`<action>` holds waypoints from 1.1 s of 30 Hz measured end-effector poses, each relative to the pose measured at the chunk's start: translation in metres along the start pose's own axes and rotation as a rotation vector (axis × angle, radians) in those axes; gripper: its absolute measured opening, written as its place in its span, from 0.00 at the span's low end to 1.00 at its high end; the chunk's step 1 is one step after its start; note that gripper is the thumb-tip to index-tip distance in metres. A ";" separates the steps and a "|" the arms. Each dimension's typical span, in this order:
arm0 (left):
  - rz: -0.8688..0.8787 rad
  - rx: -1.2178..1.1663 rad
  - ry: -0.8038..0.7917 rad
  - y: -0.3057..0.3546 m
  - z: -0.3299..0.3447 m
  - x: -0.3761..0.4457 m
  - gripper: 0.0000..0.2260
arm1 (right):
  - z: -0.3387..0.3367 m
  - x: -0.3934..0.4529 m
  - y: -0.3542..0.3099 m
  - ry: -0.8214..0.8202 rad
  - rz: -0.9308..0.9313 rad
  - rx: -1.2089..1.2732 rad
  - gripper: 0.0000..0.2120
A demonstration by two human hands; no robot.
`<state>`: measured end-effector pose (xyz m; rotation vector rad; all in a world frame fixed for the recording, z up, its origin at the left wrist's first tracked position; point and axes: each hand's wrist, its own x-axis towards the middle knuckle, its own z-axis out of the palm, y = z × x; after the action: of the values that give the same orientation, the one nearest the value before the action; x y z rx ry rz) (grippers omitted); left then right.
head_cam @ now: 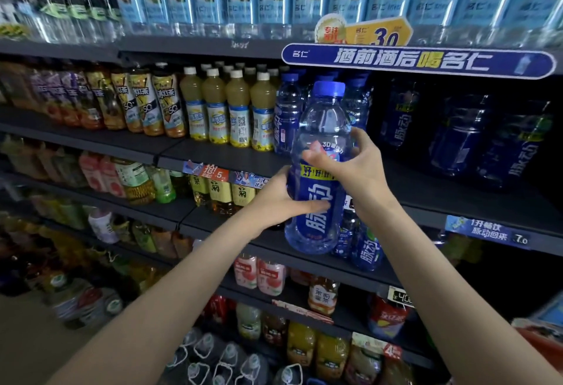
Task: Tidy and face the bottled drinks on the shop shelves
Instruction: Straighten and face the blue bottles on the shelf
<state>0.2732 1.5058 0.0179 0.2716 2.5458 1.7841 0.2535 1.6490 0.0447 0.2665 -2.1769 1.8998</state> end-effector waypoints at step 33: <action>0.095 0.159 0.230 -0.012 0.030 0.179 0.35 | -0.110 0.165 0.123 0.322 0.122 -0.457 0.31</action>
<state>0.0993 1.5574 0.0113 0.2034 2.8873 1.7383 0.0669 1.7779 -0.0091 -0.2429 -2.3508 1.3249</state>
